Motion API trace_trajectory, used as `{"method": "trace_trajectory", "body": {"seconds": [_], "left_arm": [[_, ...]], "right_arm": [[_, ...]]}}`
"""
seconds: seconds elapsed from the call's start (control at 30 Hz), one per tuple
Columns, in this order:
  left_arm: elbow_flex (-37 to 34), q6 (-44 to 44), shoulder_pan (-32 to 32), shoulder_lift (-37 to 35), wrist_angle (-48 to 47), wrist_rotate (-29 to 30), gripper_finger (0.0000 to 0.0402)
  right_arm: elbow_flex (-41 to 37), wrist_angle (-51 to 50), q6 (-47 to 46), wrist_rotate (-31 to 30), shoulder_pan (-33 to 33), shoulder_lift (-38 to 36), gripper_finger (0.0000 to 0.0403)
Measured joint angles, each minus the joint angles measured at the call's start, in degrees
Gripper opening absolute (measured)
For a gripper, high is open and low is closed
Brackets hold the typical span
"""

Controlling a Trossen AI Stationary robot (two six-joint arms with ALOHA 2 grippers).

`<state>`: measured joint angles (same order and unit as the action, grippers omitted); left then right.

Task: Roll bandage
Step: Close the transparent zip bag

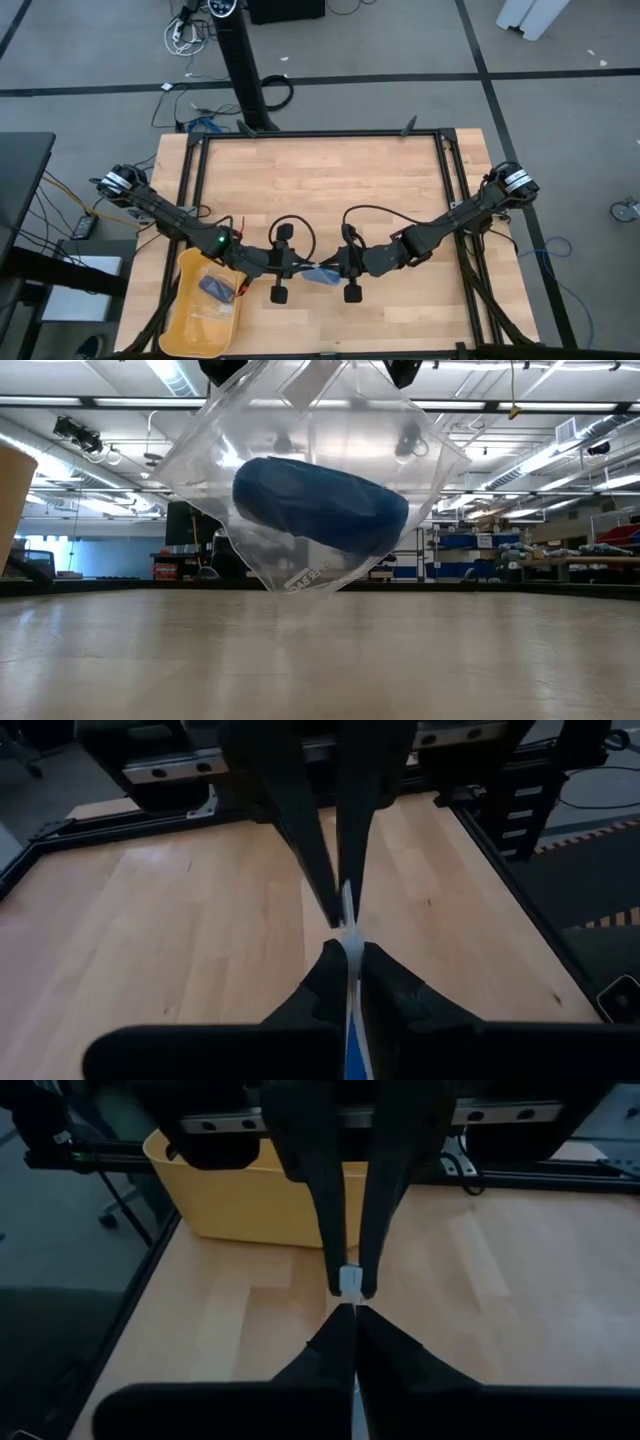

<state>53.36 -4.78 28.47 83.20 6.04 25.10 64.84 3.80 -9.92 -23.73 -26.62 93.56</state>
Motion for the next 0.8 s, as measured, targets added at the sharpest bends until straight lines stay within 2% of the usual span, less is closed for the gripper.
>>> {"method": "trace_trajectory", "body": {"seconds": [0.8], "left_arm": [[0.3, -2.9, -0.3, -0.1, -4.7, 0.6, 0.0019]], "right_arm": [[-0.1, 0.2, 3.7, -4.0, -1.3, 0.2, 0.0]]}}
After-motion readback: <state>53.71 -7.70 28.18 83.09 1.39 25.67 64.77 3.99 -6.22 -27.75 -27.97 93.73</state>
